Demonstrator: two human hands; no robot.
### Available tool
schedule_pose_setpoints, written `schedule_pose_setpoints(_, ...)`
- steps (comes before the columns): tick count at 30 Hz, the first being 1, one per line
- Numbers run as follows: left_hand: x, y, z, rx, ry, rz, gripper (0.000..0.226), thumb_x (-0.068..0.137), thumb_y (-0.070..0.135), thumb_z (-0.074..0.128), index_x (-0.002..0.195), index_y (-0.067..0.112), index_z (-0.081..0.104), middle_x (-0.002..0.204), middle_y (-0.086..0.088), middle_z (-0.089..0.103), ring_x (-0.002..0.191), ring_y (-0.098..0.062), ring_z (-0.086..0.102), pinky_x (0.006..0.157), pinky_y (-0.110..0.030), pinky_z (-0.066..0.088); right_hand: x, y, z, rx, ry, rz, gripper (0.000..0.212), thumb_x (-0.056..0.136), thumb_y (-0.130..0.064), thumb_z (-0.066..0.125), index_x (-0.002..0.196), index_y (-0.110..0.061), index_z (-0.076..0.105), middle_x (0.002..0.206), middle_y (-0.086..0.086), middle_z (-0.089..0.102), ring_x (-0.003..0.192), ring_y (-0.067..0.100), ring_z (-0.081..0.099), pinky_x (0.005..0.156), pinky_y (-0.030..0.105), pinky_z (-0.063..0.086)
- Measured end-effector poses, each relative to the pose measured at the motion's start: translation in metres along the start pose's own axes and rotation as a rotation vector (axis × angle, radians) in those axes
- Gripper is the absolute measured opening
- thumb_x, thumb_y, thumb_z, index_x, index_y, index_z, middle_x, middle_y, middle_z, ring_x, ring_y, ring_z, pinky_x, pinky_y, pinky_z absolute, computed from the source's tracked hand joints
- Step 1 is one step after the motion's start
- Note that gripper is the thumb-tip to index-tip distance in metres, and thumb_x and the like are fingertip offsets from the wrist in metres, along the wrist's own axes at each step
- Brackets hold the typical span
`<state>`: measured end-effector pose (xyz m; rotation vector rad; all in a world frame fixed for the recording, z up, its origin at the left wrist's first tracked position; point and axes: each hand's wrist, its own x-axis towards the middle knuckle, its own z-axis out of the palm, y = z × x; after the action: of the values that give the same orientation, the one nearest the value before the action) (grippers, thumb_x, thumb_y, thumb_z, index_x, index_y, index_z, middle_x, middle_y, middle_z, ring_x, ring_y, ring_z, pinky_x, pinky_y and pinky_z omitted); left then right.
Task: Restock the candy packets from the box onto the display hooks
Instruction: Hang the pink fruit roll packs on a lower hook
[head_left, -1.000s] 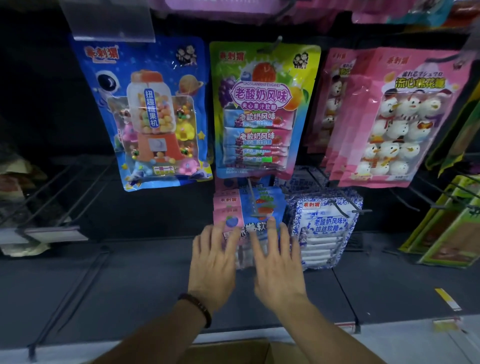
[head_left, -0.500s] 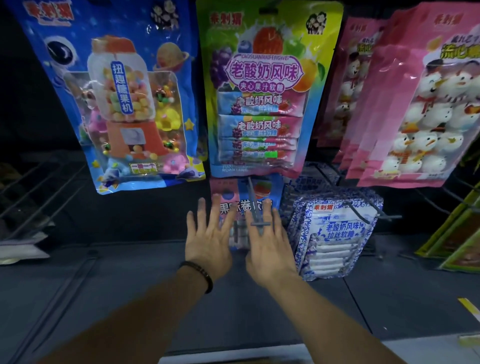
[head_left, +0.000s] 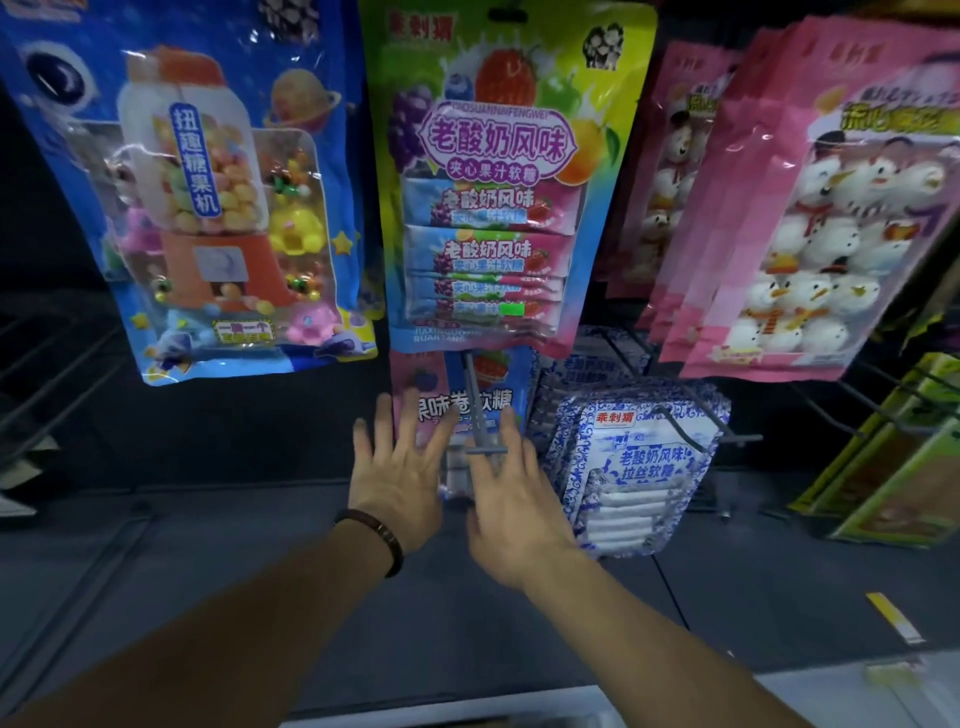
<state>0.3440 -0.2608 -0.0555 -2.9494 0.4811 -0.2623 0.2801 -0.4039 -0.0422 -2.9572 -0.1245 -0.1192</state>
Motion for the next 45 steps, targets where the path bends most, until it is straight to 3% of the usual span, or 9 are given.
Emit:
schedule_pose_setpoints(6,-0.015,0.015,0.007,-0.065,-0.069,0.089,0.107,0.084,0.042,0.063,0.16,0.05,-0.012,0.164,-0.017,-0.036,0.153,-0.051,-0.015,0.122,-0.07,0.003,-0.099,0.047,0.009,0.095,0.128,0.088,0.081,0.089,-0.037,0.064,0.16,-0.032,0.024,0.161,0.01,0.015,0.143,0.033,0.041,0.111,0.043,0.049)
schedule_pose_setpoints(12,-0.015,0.038,-0.004,-0.022,-0.123,0.084,0.105,0.093,0.037,0.054,0.155,0.047,-0.03,0.171,-0.016,-0.018,0.149,-0.052,-0.033,0.119,-0.075,-0.009,-0.106,0.108,-0.002,-0.067,0.09,0.329,0.11,0.099,-0.048,0.063,0.155,-0.052,-0.032,0.165,0.022,-0.035,0.158,0.048,-0.001,0.121,0.056,0.037)
schedule_pose_setpoints(14,-0.012,0.043,-0.005,-0.019,-0.142,0.075,0.109,0.092,0.04,0.056,0.152,0.047,-0.035,0.168,-0.017,-0.031,0.148,-0.053,-0.035,0.118,-0.076,-0.008,-0.094,0.115,-0.006,-0.097,0.053,0.315,0.109,0.102,-0.049,0.059,0.15,-0.054,-0.039,0.161,0.021,-0.046,0.159,0.048,-0.015,0.123,0.06,0.032)
schedule_pose_setpoints(19,-0.007,0.05,0.011,-0.121,-0.179,-0.007,0.114,0.089,0.033,0.06,0.152,0.049,-0.034,0.171,-0.017,-0.014,0.154,-0.054,-0.015,0.115,-0.081,-0.003,-0.049,0.115,-0.004,-0.033,0.074,0.338,0.105,0.104,-0.046,0.058,0.149,-0.06,-0.036,0.161,0.02,-0.045,0.157,0.05,-0.02,0.122,0.066,0.031)
schedule_pose_setpoints(23,-0.003,0.048,0.018,-0.095,-0.182,0.007,0.106,0.094,0.036,0.054,0.155,0.044,-0.033,0.164,-0.015,-0.041,0.153,-0.054,-0.023,0.117,-0.079,-0.003,-0.01,0.12,-0.005,-0.035,0.066,0.338,0.107,0.103,-0.045,0.059,0.149,-0.059,-0.036,0.159,0.019,-0.048,0.158,0.048,-0.019,0.121,0.065,0.035)
schedule_pose_setpoints(28,0.002,0.043,0.021,-0.027,-0.202,0.002,0.106,0.093,0.046,0.051,0.153,0.043,-0.035,0.164,-0.015,-0.04,0.153,-0.054,-0.02,0.116,-0.08,-0.003,0.023,0.12,-0.016,-0.084,-0.048,0.369,0.108,0.102,-0.044,0.06,0.151,-0.055,-0.035,0.162,0.021,-0.042,0.158,0.053,-0.006,0.116,0.059,0.044)
schedule_pose_setpoints(37,-0.015,0.044,-0.004,-0.045,-0.264,-0.023,0.105,0.092,0.044,0.054,0.158,0.043,-0.027,0.172,-0.014,-0.005,0.155,-0.051,-0.007,0.115,-0.081,0.001,-0.005,0.115,-0.029,-0.057,-0.081,0.301,0.107,0.103,-0.035,0.06,0.153,-0.056,-0.032,0.161,0.018,-0.046,0.16,0.047,-0.011,0.107,0.05,0.055)
schedule_pose_setpoints(40,-0.038,0.049,-0.032,-0.19,-0.367,-0.045,0.095,0.092,0.049,0.056,0.164,0.04,-0.006,0.172,-0.016,-0.007,0.157,-0.048,-0.002,0.116,-0.078,0.007,-0.042,0.101,-0.04,0.034,-0.074,0.241,0.1,0.105,-0.031,0.059,0.157,-0.057,-0.023,0.165,0.012,-0.043,0.162,0.042,-0.005,0.109,0.048,0.053)
schedule_pose_setpoints(45,-0.093,0.034,-0.109,-0.332,-0.315,0.214,0.042,0.094,0.053,0.052,0.131,0.035,0.059,0.131,0.011,0.062,0.126,-0.014,0.059,0.119,-0.052,0.028,-0.1,0.07,-0.081,0.024,-0.094,0.141,0.079,0.105,-0.038,0.054,0.165,-0.044,0.002,0.172,-0.001,-0.001,0.141,0.035,0.049,0.101,0.05,0.056)
